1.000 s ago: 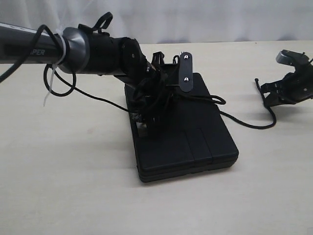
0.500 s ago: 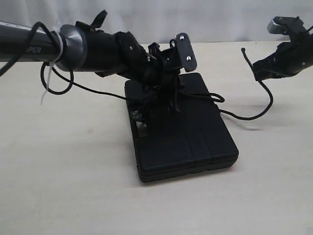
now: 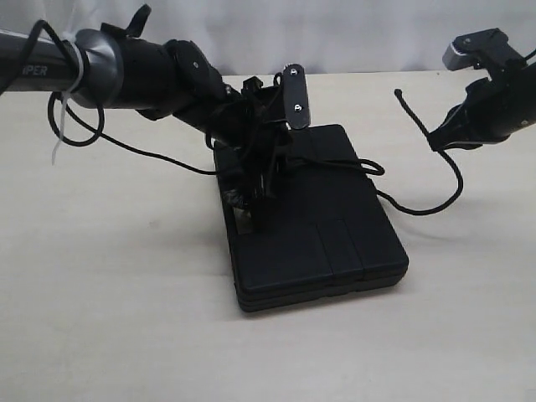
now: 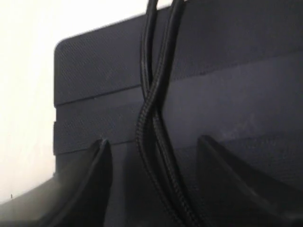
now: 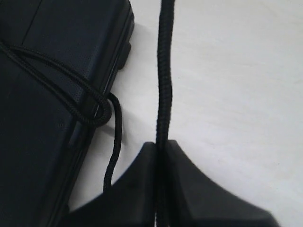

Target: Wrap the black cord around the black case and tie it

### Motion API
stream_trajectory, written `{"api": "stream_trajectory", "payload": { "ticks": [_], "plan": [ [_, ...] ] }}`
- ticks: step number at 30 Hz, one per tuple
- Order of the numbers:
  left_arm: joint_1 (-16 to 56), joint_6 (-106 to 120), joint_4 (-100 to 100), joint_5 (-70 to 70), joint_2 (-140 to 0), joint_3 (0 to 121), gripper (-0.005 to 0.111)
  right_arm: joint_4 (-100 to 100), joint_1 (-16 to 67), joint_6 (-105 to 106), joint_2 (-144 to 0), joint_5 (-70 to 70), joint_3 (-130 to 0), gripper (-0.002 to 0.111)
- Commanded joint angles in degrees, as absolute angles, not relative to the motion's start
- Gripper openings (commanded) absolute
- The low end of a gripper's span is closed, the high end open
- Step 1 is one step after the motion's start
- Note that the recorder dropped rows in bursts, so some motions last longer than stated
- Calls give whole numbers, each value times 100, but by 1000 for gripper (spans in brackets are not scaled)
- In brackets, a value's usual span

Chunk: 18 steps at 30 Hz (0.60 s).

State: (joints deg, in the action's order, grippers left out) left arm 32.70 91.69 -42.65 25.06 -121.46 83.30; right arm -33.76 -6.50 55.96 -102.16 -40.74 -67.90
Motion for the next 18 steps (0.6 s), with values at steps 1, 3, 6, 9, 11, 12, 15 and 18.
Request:
{"api": "stream_trajectory", "payload": {
  "ticks": [1, 3, 6, 9, 11, 12, 15, 18],
  "plan": [
    [3275, 9201, -4137, 2434, -12187, 8303, 52, -3377, -646, 5606, -10187, -4122, -6764, 4],
    [3275, 9201, -4137, 2332, -12214, 8303, 51, -3463, -646, 5606, -10187, -4077, -6764, 4],
    [3275, 9201, -4137, 2284, -12347, 8303, 39, -3613, -646, 5617, -10187, -4066, -6764, 4],
    [3287, 9307, -4137, 2132, -12528, 8303, 30, -3685, -646, 5632, -10187, -4058, -6764, 4],
    [3300, 9314, -4117, 2035, -12578, 8303, 26, -3685, -646, 5632, -10187, -4058, -6764, 4],
    [3309, 9319, -4117, 2035, -12578, 8303, 23, -3685, -646, 5632, -10187, -4058, -6764, 4],
    [3337, 9319, -4129, 2022, -12563, 8303, 10, -3697, -646, 5621, -10187, -4058, -6764, 4],
    [3394, 9416, -4116, 2081, -12518, 8303, 0, -3698, -646, 5611, -10187, -4058, -6764, 4]
  ]
}}
